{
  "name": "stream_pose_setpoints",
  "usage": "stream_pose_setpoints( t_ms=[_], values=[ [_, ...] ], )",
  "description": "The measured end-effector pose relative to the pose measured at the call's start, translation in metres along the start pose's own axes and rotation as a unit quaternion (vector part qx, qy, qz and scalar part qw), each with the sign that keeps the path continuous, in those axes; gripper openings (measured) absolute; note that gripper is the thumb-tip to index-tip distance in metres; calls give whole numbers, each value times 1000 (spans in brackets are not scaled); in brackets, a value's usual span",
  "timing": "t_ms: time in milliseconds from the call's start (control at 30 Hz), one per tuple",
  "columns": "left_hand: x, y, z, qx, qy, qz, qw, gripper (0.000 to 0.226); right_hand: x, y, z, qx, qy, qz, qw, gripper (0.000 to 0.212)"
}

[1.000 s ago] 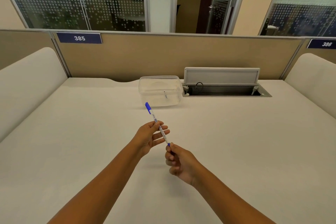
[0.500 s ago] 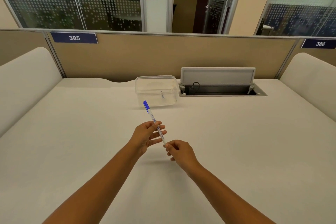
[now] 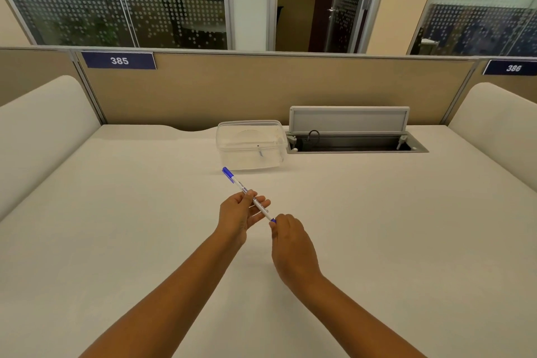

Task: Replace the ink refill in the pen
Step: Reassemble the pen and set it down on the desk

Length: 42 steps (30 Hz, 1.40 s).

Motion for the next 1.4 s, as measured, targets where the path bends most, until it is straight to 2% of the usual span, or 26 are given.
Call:
stream_pose_setpoints(
  t_ms=[100,333,433,533,567,633,667,733,833,900,1033,1133,1233,1300,1400],
  values=[
    [-3,-4,-1,2,-7,1,1000,14,1,-2,0,-26,-31,74,996,17],
    [-9,2,-1,6,-5,31,999,12,9,-13,2,-4,-95,232,968,25],
    [-7,3,-2,17,-2,42,999,14,16,-16,2,29,-141,326,935,30],
    [-4,1,-4,39,4,74,996,17,19,-21,-3,95,-197,435,873,36],
    [-2,1,-4,46,6,87,995,18,19,-22,-6,113,-196,439,869,36],
    [1,1,-4,50,8,95,994,18,14,-21,-7,126,-160,374,905,30],
    [2,2,-3,47,8,94,994,17,10,-19,-6,111,-134,318,932,24],
    [5,2,-1,36,6,95,995,15,2,-15,-1,52,-124,258,957,15],
    [12,0,0,6,-3,124,992,19,-7,-11,5,-18,-132,239,962,25],
    [15,-1,0,-11,-8,154,988,21,-7,-9,7,-37,-109,215,970,24],
    [16,1,0,-35,-14,203,978,25,-7,-12,4,-41,-56,188,980,29],
    [20,2,0,-34,-26,252,967,19,-10,-15,2,-35,-70,197,977,29],
    [26,6,0,-27,-51,294,954,25,-16,-18,1,-25,-78,178,981,28],
    [27,15,1,-62,-103,359,925,30,-23,-18,0,-17,-88,155,984,28],
    [31,35,8,-116,-164,498,844,34,-36,-16,-2,14,-104,115,988,28]
  ],
)
Point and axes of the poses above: each hand's wrist, its own z-axis towards the middle knuckle, its own y-axis out of the back of the hand, x = y × z, the point moved 3 cm from there along z, towards the middle knuckle, and after that the axes turned 13 degrees about y, right-handed, at the moved point
